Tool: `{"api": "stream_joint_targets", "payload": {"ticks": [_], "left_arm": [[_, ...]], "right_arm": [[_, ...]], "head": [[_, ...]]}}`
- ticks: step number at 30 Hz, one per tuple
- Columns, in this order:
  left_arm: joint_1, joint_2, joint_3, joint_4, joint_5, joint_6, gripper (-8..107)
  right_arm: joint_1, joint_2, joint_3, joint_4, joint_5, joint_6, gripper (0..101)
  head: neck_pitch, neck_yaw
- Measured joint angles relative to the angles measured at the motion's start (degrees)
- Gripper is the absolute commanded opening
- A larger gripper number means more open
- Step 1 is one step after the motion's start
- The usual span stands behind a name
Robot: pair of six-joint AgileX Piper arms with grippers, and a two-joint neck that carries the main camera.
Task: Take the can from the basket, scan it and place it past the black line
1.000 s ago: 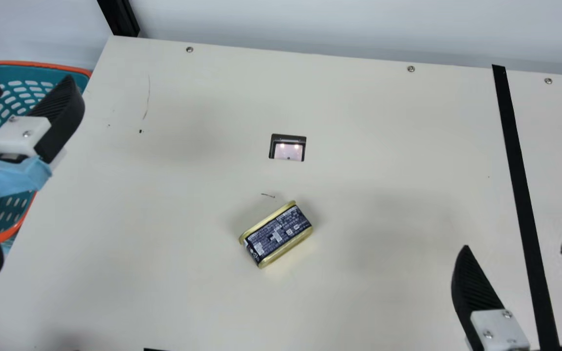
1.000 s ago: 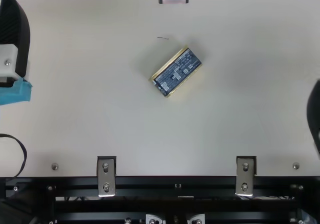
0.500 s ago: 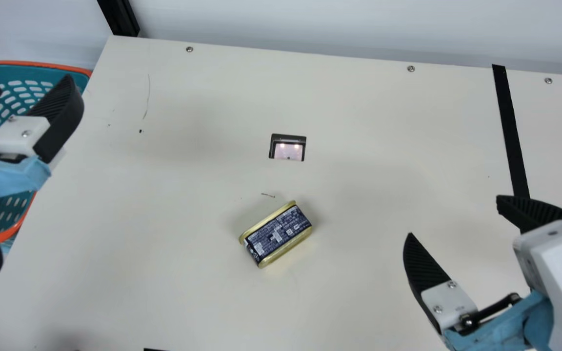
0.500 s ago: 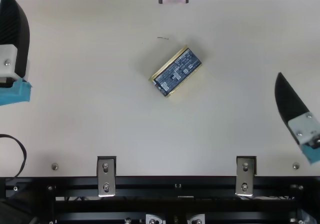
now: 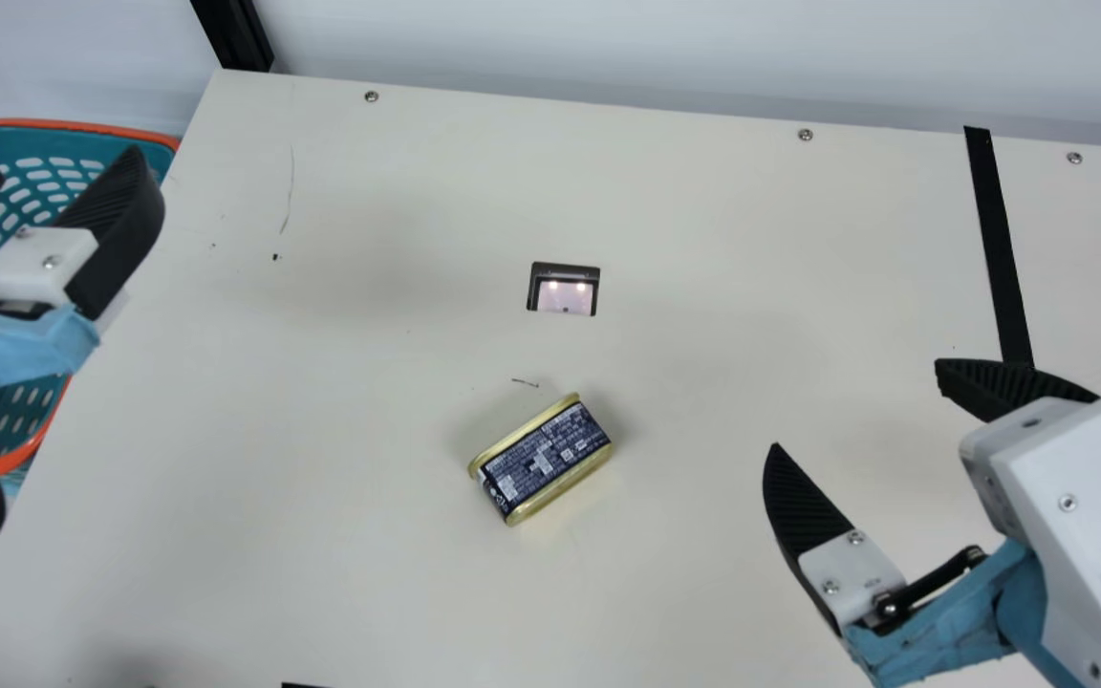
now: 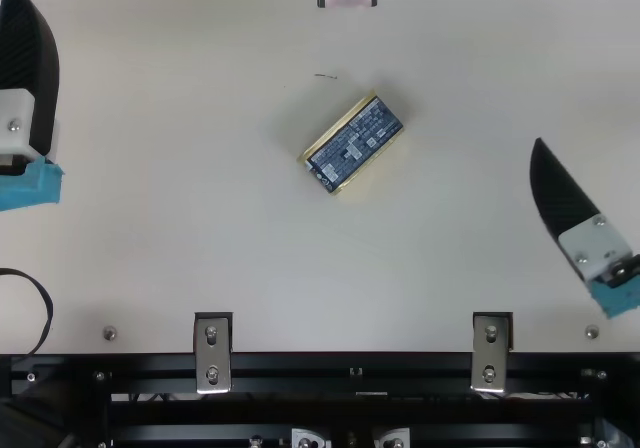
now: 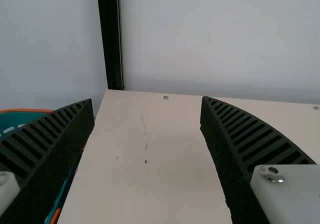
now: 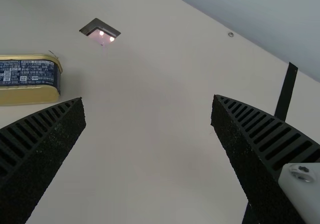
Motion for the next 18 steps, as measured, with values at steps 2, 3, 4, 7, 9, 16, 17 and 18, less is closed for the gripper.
{"api": "stream_joint_targets", "payload": {"ticks": [2, 3, 4, 7, 9, 16, 17, 18], "left_arm": [[0.0, 0.0, 0.0, 0.0, 0.0, 0.0, 90], [0.0, 0.0, 0.0, 0.0, 0.0, 0.0, 90], [0.0, 0.0, 0.0, 0.0, 0.0, 0.0, 90], [0.0, 0.0, 0.0, 0.0, 0.0, 0.0, 90], [0.0, 0.0, 0.0, 0.0, 0.0, 0.0, 90], [0.0, 0.0, 0.0, 0.0, 0.0, 0.0, 90], [0.0, 0.0, 0.0, 0.0, 0.0, 0.0, 90], [0.0, 0.0, 0.0, 0.0, 0.0, 0.0, 90]], "right_arm": [[0.7, 0.4, -0.1, -0.6, 0.5, 0.1, 101], [1.2, 0.6, -0.2, -0.7, 1.1, 0.1, 101], [1.6, 0.9, -0.2, -0.8, 1.3, -0.1, 101], [2.9, 1.5, -0.4, -0.9, 2.5, -1.4, 101], [3.5, 2.0, -0.4, -0.9, 3.8, -2.4, 101], [4.1, 3.8, -1.3, -0.7, 6.4, -7.1, 101], [4.1, 4.1, -1.6, -0.5, 6.4, -7.9, 101], [4.0, 4.4, -1.9, -0.2, 6.5, -8.5, 101]], "head": [[0.0, 0.0], [0.0, 0.0], [0.0, 0.3], [0.3, 0.3], [0.0, 0.3], [0.3, 0.0], [0.3, 0.3], [0.3, 0.3]]}}
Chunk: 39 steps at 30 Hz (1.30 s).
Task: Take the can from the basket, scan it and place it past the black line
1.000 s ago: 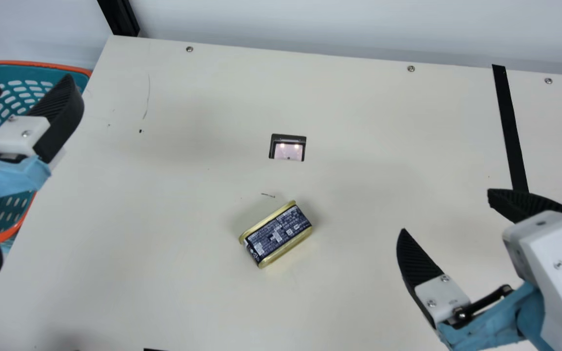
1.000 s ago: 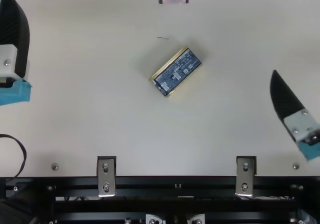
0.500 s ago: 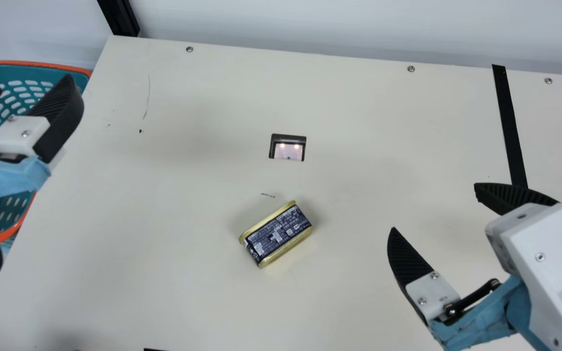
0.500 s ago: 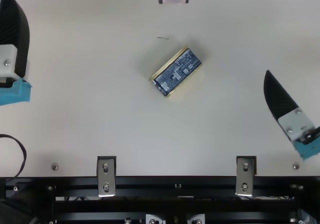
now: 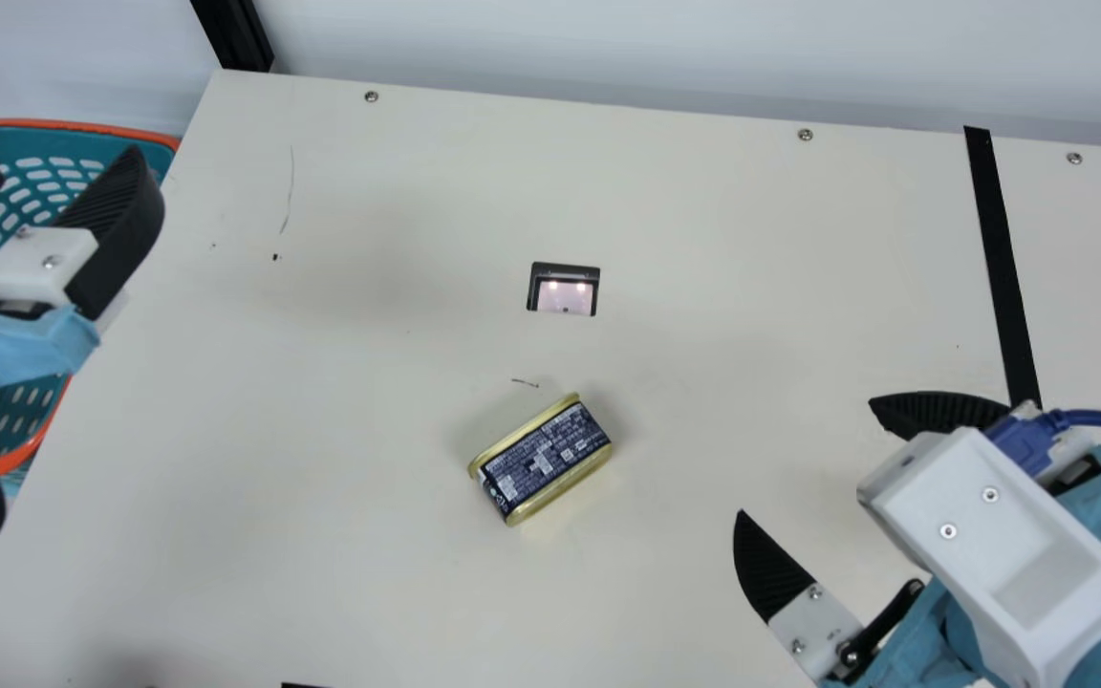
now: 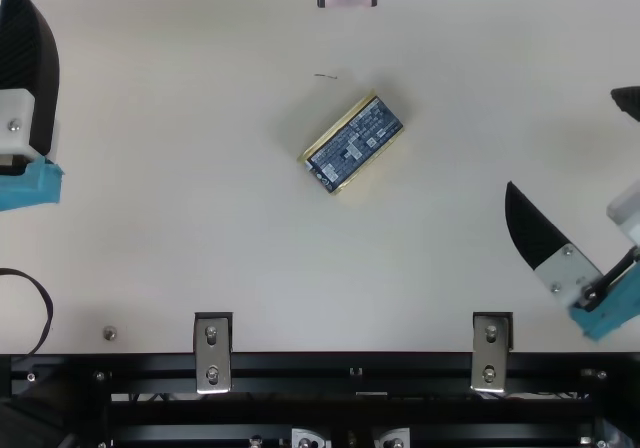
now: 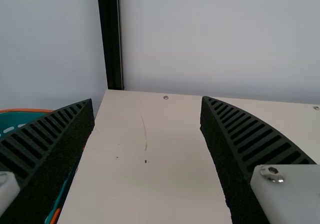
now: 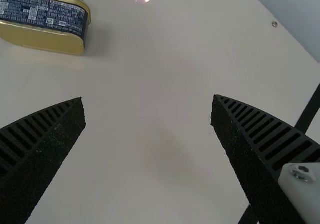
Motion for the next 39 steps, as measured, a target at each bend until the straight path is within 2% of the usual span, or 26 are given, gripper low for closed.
{"api": "stream_joint_targets", "payload": {"ticks": [11, 24, 39], "left_arm": [[0.0, 0.0, 0.0, 0.0, 0.0, 0.0, 90], [0.0, 0.0, 0.0, 0.0, 0.0, 0.0, 90], [0.0, 0.0, 0.0, 0.0, 0.0, 0.0, 90]], "right_arm": [[-0.7, 4.9, -4.7, 2.1, 0.0, -5.7, 101], [-0.2, 13.7, -11.1, 2.5, 1.1, -11.8, 101], [6.7, 24.1, -16.5, 1.6, 1.1, -13.0, 101]], "head": [[-0.3, 0.0], [0.0, 0.0], [0.0, -0.3]]}}
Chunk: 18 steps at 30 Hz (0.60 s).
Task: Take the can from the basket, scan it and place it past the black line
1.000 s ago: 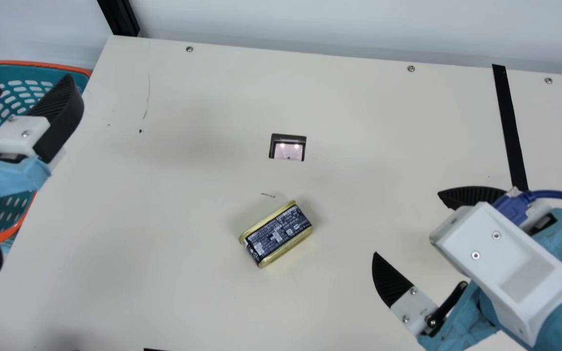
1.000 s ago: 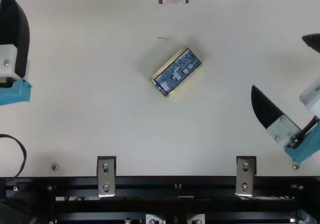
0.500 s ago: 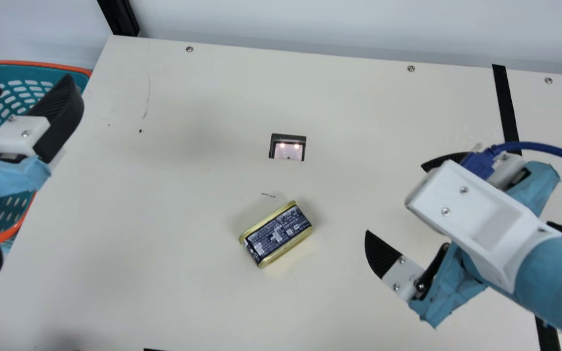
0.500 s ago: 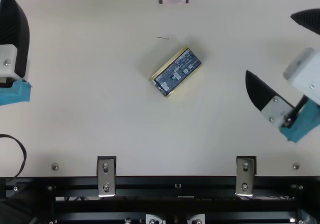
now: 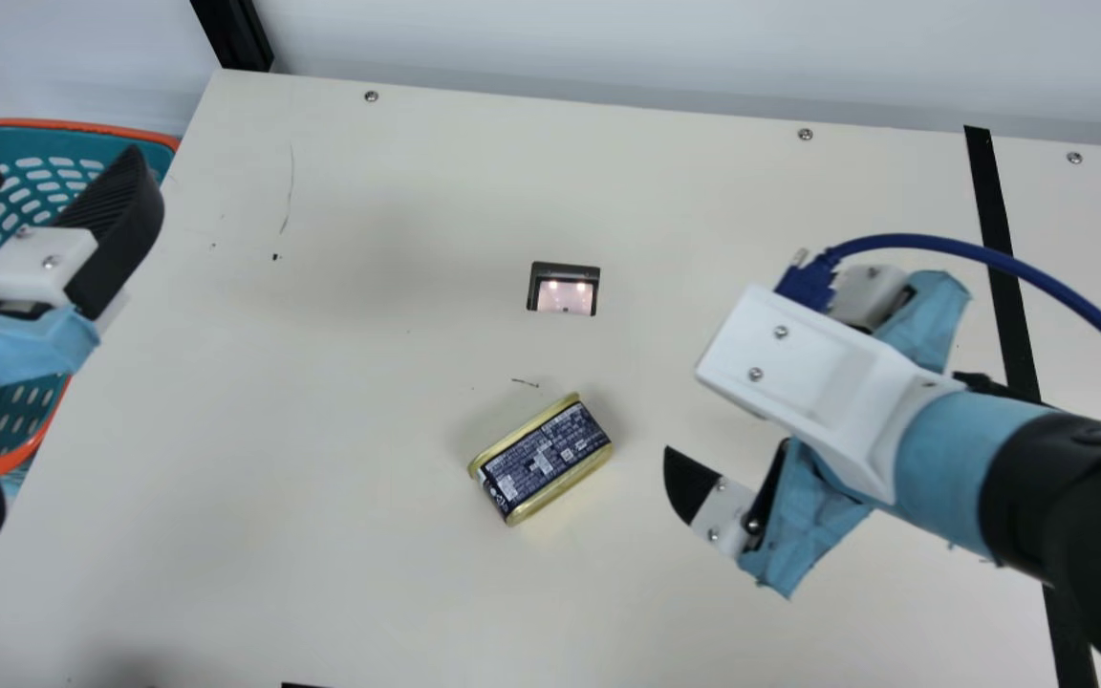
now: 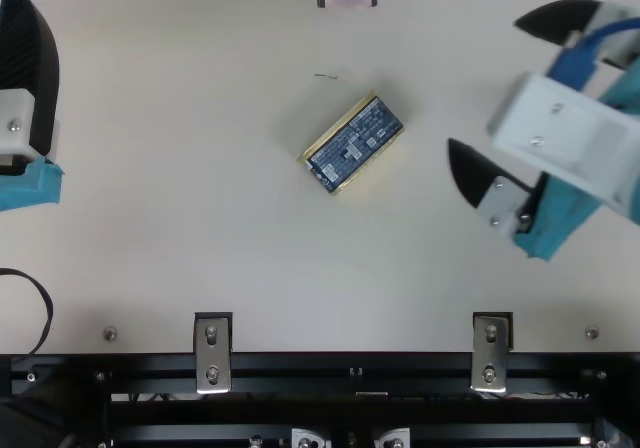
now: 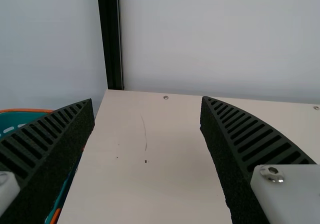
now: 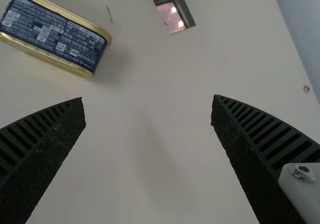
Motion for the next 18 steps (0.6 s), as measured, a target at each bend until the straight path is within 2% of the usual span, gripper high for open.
{"api": "stream_joint_targets", "payload": {"ticks": [8, 18], "left_arm": [[0.0, 0.0, 0.0, 0.0, 0.0, 0.0, 90], [0.0, 0.0, 0.0, 0.0, 0.0, 0.0, 90]], "right_arm": [[5.8, 4.1, -2.5, 0.9, 0.9, -2.4, 101], [11.5, 6.4, -5.2, 0.9, 4.9, -8.9, 101]], "head": [[-0.3, 0.0], [0.0, 0.3]]}}
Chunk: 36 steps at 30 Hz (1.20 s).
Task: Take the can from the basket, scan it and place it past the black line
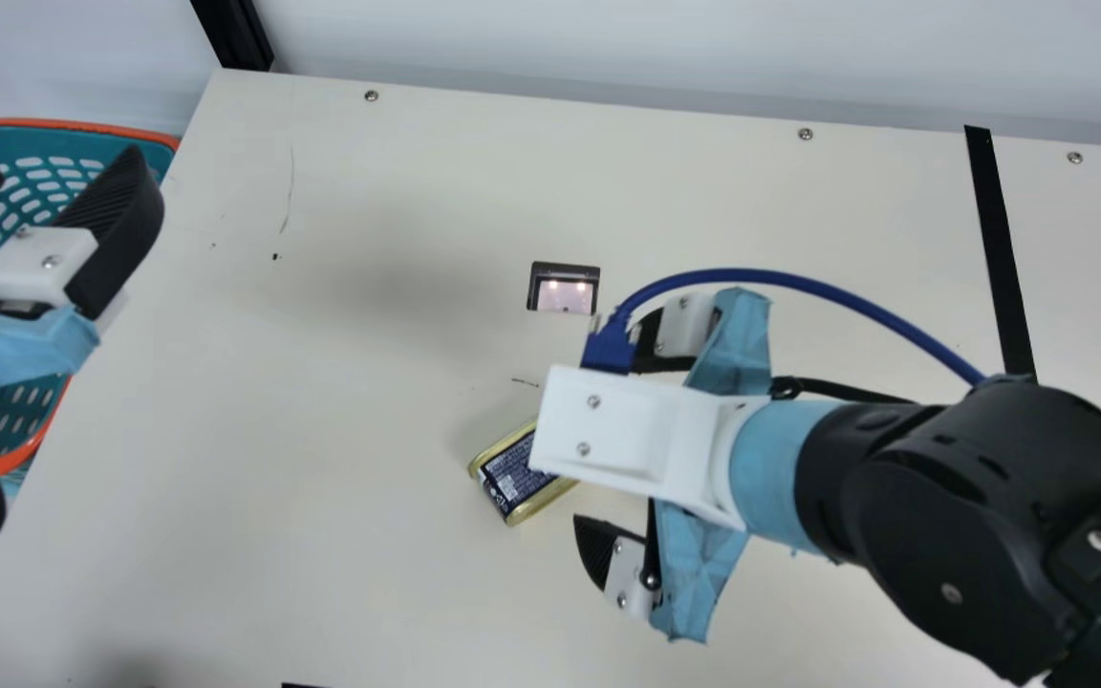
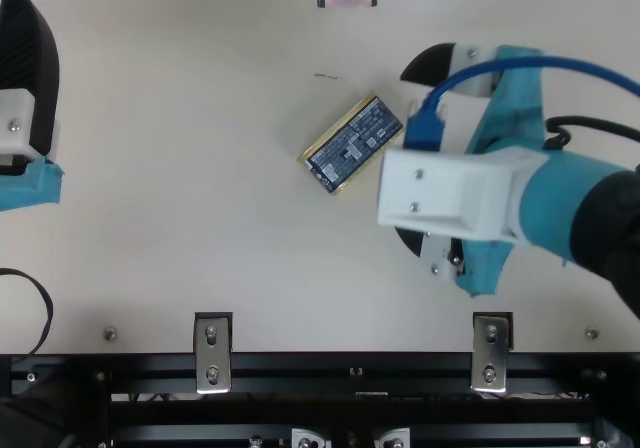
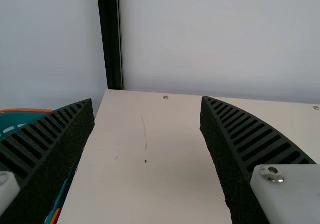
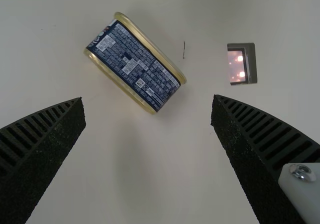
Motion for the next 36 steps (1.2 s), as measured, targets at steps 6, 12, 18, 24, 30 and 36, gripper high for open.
{"api": "stream_joint_targets", "payload": {"ticks": [6, 12, 18, 24, 30, 36], "left_arm": [[0.0, 0.0, 0.0, 0.0, 0.0, 0.0, 90], [0.0, 0.0, 0.0, 0.0, 0.0, 0.0, 90], [0.0, 0.0, 0.0, 0.0, 0.0, 0.0, 90], [0.0, 0.0, 0.0, 0.0, 0.0, 0.0, 90], [0.0, 0.0, 0.0, 0.0, 0.0, 0.0, 90], [0.0, 0.0, 0.0, 0.0, 0.0, 0.0, 90]], "right_arm": [[1.5, 0.5, -0.7, 0.5, 2.7, -4.9, 101], [2.4, 1.5, -1.5, -0.5, 5.6, -9.2, 101], [3.3, 2.8, -2.6, -1.8, 7.5, -12.2, 101], [4.6, 4.2, -4.0, -3.6, 8.3, -14.2, 101], [5.8, 5.7, -5.7, -5.6, 8.1, -15.0, 101], [6.2, 7.8, -7.7, -6.8, 7.5, -16.0, 101]], "head": [[-0.3, 0.0], [0.0, 0.0], [-0.3, -0.3], [-0.3, 0.0], [0.0, 0.0], [-0.3, 0.0]]}}
